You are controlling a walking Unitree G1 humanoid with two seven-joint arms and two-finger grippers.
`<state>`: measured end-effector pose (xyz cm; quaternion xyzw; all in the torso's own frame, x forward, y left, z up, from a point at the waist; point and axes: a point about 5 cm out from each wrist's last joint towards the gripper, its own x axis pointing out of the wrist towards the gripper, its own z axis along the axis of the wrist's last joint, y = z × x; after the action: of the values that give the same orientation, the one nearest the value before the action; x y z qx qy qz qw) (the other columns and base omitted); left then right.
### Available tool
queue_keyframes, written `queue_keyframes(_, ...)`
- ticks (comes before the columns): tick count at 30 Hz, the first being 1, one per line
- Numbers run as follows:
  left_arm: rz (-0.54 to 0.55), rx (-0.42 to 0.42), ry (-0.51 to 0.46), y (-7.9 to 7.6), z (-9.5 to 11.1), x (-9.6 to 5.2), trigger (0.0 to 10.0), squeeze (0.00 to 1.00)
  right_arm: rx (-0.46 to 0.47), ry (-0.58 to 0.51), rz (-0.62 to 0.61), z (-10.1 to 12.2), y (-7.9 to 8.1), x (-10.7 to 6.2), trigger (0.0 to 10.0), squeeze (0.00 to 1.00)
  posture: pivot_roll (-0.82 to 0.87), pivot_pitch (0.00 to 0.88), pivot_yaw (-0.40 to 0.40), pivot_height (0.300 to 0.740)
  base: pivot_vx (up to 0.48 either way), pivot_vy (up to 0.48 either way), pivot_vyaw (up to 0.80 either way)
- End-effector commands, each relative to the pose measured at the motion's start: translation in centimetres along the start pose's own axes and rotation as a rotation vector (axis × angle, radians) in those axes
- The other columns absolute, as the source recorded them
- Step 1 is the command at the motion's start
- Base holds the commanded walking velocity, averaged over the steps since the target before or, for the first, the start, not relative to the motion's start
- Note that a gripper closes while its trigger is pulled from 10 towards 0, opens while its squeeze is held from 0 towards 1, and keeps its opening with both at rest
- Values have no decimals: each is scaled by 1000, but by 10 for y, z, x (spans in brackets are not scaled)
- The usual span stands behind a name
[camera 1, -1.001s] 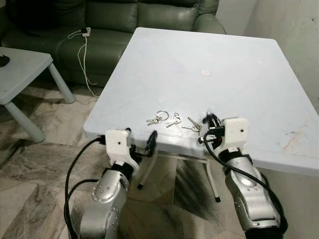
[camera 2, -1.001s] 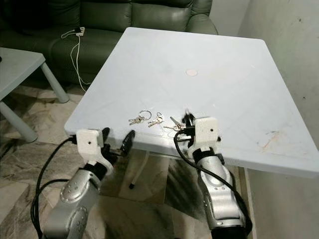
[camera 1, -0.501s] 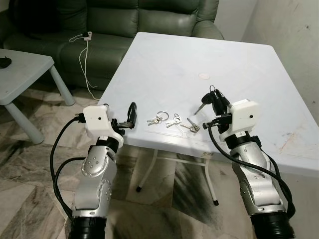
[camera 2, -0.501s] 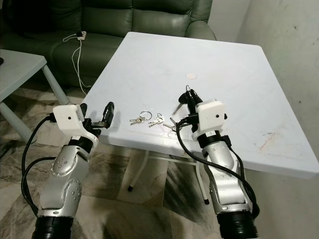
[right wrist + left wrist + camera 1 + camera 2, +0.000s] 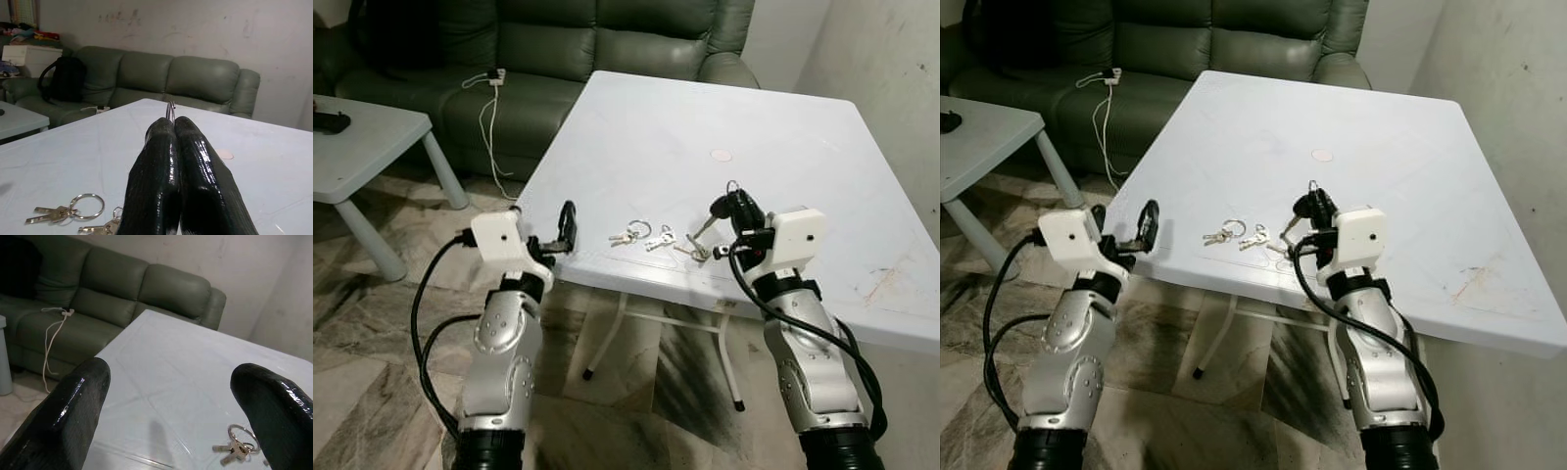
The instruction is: Hang keys on a hook
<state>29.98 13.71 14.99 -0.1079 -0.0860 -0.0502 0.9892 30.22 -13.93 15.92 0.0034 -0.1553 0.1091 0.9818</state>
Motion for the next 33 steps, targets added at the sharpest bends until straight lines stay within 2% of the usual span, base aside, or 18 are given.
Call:
queue_keyframes(1,-1,-7,1,-2,-3,0,10000,0,15,25,-13,-3,-3,-3,10000,0,21,0,-80,740,0,0,0)
queue_keyframes(12,3,-45,-9,-1,-2,6,10000,0,20,44,-11,-6,-2,-1,10000,0,17,0,-75,740,0,0,0)
queue_keyframes(33,10,-62,0,2,-4,5,10000,0,11,89,-5,-13,-1,-3,10000,0,18,0,-78,740,0,411,0)
